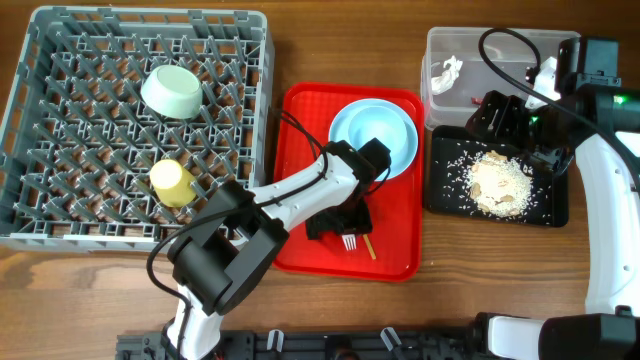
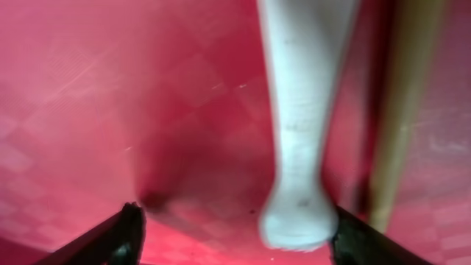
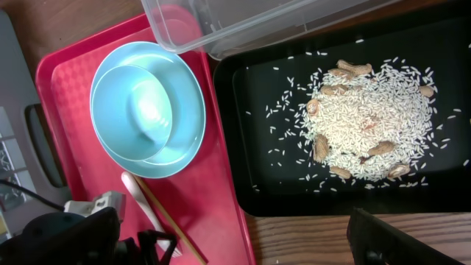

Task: Sort waste into correct bins and load items into the dishwasher rack
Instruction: 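Grasp the white fork handle with the left gripper and lift it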

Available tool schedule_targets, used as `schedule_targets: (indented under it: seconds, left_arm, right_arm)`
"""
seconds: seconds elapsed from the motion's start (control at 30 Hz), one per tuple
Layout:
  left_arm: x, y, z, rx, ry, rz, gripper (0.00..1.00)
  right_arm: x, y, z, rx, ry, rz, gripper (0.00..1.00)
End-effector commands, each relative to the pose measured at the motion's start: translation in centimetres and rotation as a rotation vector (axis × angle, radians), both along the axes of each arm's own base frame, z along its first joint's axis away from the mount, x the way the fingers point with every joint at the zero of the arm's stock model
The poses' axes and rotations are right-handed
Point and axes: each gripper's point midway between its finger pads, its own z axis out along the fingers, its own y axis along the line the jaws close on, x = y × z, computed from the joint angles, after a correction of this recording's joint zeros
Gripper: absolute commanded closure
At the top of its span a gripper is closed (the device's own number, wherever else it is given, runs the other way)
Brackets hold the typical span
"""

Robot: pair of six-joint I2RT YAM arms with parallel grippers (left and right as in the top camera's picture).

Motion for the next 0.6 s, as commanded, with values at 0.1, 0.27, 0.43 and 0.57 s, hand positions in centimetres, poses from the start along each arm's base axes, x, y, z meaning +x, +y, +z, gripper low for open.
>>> schedule_targets:
  seconds: [0.1, 0.27, 0.43, 0.57]
  left_arm:
    - [-0.22, 1.14, -1.44, 0.054, -0.008, -0.004, 0.39]
    - [0.09, 0.80, -1.52, 0.040, -0.021, -0.004, 0.49]
    - [0.29, 0.60, -1.56, 0.032, -0.030, -0.003, 0.55]
    - [0.39, 0.49, -1.58, 0.027, -0.034, -0.003, 0.58]
  right_arm:
    - [-0.16, 0.14, 0.44, 0.008, -0.012, 0.009, 0.00]
    - [-0.22, 0.16, 0.42, 0.009, -0.010, 0.010, 0.00]
    - [-0.27, 0.17, 0.40, 0.010, -0.007, 0.009, 0.00]
    - [-0.38, 0.18, 0.37, 0.012, -0.002, 0.005, 0.00]
